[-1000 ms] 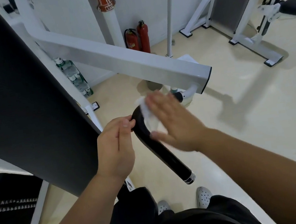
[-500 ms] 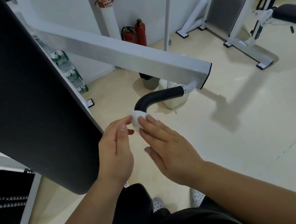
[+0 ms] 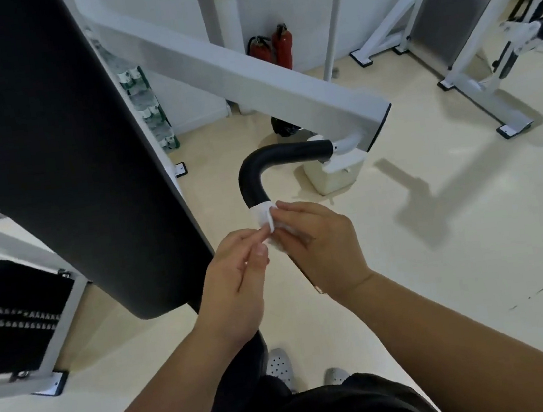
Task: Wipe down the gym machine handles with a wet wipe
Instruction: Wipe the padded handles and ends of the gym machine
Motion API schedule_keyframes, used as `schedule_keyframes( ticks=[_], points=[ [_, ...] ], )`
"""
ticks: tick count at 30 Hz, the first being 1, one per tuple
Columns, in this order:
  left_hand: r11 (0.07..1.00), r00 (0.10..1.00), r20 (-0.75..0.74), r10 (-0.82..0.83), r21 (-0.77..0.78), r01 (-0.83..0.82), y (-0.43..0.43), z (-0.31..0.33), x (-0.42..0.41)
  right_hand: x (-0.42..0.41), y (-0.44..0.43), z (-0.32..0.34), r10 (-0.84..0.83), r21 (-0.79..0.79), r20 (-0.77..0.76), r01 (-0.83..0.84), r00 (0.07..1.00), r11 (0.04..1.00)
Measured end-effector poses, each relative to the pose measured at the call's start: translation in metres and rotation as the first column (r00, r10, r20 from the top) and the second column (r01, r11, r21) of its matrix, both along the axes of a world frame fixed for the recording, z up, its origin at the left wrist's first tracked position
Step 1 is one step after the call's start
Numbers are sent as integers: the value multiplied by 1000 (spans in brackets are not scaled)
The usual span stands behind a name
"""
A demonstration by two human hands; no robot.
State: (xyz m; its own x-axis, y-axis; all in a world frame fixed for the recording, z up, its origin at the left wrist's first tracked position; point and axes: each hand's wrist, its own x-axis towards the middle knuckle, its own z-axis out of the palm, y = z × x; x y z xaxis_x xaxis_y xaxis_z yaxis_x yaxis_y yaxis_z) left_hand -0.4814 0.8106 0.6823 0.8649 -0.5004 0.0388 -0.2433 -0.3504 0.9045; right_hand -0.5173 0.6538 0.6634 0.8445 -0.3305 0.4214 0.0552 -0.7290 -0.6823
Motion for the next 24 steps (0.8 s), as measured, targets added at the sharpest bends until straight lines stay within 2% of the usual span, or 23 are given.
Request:
schedule_keyframes(
  ticks=[5, 9, 13, 19, 24],
  points=[
    [997, 1000, -18, -1, 82, 2, -2, -11, -36, -57, -12, -23, 60, 42, -29, -59, 998, 997],
    [989, 997, -7, 81, 125, -80, -11, -16, -59, -89, -17, -39, 81, 96, -33, -78, 996, 992],
    [982, 987, 32, 159, 101, -162, -21, -8, -62, -76, -14, -37, 133, 127, -39, -127, 990, 984],
    [972, 978, 41, 204, 112, -207, -21, 6, -48, 0, -11, -4, 192, 179, -40, -182, 981, 967],
    [957, 970, 36, 242, 155, -245, -15, 5, -49, -35, -12, -24, 208, 211, -44, -195, 977, 958]
  ],
)
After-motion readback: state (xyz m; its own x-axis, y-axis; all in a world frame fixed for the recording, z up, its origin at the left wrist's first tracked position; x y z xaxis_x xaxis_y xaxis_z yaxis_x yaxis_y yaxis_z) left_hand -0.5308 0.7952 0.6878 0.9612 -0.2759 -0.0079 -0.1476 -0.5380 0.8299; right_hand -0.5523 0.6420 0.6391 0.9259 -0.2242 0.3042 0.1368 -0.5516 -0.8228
